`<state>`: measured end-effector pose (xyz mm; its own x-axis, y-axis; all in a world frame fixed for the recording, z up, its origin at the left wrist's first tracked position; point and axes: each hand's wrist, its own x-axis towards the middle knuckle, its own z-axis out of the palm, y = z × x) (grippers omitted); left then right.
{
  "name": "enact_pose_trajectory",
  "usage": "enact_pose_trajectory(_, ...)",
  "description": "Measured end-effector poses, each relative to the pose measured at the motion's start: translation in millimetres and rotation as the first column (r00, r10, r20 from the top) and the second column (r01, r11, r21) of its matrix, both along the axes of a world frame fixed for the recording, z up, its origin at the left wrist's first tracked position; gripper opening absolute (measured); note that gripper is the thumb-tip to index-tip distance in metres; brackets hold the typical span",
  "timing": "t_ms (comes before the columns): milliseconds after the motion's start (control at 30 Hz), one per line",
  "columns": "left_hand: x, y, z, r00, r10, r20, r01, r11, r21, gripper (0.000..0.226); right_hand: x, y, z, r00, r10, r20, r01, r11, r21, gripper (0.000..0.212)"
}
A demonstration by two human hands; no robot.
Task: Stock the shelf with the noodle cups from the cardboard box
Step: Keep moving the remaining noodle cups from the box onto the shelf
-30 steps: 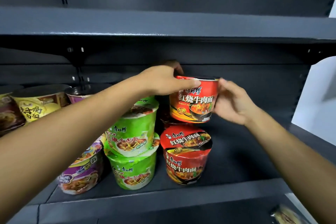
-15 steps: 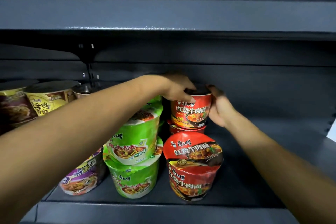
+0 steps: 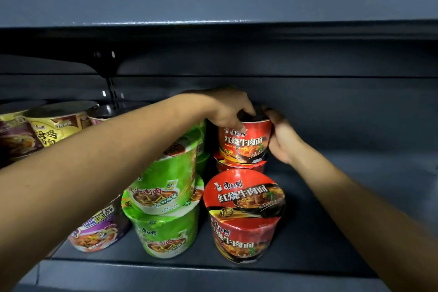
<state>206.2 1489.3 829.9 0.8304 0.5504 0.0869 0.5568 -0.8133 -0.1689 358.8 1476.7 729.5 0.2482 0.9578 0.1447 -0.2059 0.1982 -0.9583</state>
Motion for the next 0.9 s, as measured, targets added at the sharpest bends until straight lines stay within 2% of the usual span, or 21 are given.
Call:
enact_pose_trajectory(67,-1.3,0.1,0.0,1.0,0.013,0.018,-0.013,1.0,-0.012,0.051,0.8,1.9,0.0,1.0,-0.001,0.009,0.001,1.0,-0.006,0.039)
enact_pose_trajectory(167,-2.1,0.6,-0.3,0.999,0.019,0.042,-0.018,0.999,-0.029,0.05,1.4,2.5,1.0,1.0,0.006,0.024,-0.005,1.0,-0.015,0.035)
enact_pose_trajectory(633,-1.9,1.2,-4.4,0.999,0.035,0.019,-0.037,0.997,0.062,0.053,3.1,9.9,1.9,0.995,-0.009,0.101,0.018,0.996,-0.09,0.041)
enact_pose_trajectory(733,-2.5,-0.7,-3.6,1.0,0.023,0.022,-0.024,0.998,0.066,0.05,2.4,7.2,3.5,0.996,-0.007,0.085,0.014,0.996,-0.084,0.038)
enact_pose_trajectory(900,-2.4,-2.2,-3.6,0.999,0.028,0.046,-0.031,0.997,0.065,0.05,0.5,2.7,8.5,0.995,-0.017,0.103,0.026,0.996,-0.086,0.02)
